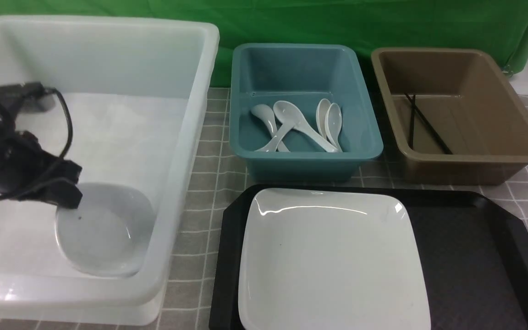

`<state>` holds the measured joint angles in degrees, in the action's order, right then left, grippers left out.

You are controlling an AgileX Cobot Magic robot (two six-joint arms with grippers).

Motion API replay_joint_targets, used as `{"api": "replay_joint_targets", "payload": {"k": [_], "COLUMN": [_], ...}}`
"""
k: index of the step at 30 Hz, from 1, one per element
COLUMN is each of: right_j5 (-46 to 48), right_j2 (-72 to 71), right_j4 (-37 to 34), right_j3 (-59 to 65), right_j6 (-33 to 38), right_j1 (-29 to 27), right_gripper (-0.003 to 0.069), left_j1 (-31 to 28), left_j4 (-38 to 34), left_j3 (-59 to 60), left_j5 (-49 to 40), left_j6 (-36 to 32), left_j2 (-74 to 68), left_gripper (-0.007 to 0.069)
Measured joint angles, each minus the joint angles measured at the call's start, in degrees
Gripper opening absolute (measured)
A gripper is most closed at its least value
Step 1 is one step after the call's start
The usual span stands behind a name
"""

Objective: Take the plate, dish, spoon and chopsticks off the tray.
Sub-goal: Use the left arm to put the small plate into the large storage box on the left, then use the right arm to grab a plate from the dinner plate

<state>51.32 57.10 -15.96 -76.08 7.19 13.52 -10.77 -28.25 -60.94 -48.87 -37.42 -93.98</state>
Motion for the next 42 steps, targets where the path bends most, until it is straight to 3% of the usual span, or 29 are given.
{"api": "replay_joint_targets", "payload": {"k": [4,7,11,16,18,19,20,22,24,26,31,35,39,42], "right_j5": [0.0,0.1,-0.1,0.3,0.2,-0.2,-0.3,-0.6,0.1,0.9,2.8,2.5,-2.8,-11.1], "right_j2": [0.0,0.0,0.4,4.7,7.7,9.9,10.3,15.3,17.4,19.5,20.5,20.5,20.4,20.5], "right_j4": [0.0,-0.1,2.3,7.5,8.3,8.4,8.4,8.4,8.4,8.4,8.4,8.4,5.5,-3.1], "right_j3": [0.0,0.3,2.6,7.0,9.3,11.0,11.3,13.7,14.3,14.4,16.4,22.0,30.0,36.6], "right_j6": [0.1,0.1,-1.3,-5.7,-6.5,-6.7,-6.7,-6.8,-6.8,-6.8,-7.2,-8.3,-9.7,-7.2], "right_j1": [0.0,0.0,0.0,-0.1,-0.1,-0.1,-0.1,-0.1,-0.1,-0.1,-0.1,-0.1,-0.1,0.2], "right_gripper": [0.0235,0.0235,0.0239,0.0240,0.0240,0.0240,0.0240,0.0240,0.0240,0.0240,0.0241,0.0277,0.0384,0.0489], "left_j1": [0.0,0.0,0.0,0.0,0.9,2.3,2.6,8.5,13.0,18.6,31.9,38.2,42.1,43.0], "left_j4": [0.4,1.0,4.3,7.0,7.0,7.0,7.0,6.8,6.5,6.3,6.6,9.2,10.2,10.3], "left_j3": [0.1,0.1,-0.7,-4.9,-6.5,-6.8,-6.8,-7.0,-7.0,-7.2,-7.2,-7.2,-7.2,-7.2], "left_j5": [4.1,7.7,10.9,6.8,3.6,2.4,2.4,0.9,0.5,0.3,0.3,0.2,0.9,1.5], "left_j6": [1.0,1.2,3.8,9.9,10.7,10.8,10.8,12.0,12.1,12.2,17.7,20.5,21.7,22.4], "left_j2": [-1.7,-2.0,-1.0,2.7,5.5,7.5,7.9,12.5,15.0,17.3,18.1,17.7,16.9,15.9], "left_gripper": [0.0071,0.0176,0.0418,0.0515,0.0483,0.0418,0.0418,0.0200,0.0088,0.0032,0.0000,0.0000,0.0000,0.0000]}}
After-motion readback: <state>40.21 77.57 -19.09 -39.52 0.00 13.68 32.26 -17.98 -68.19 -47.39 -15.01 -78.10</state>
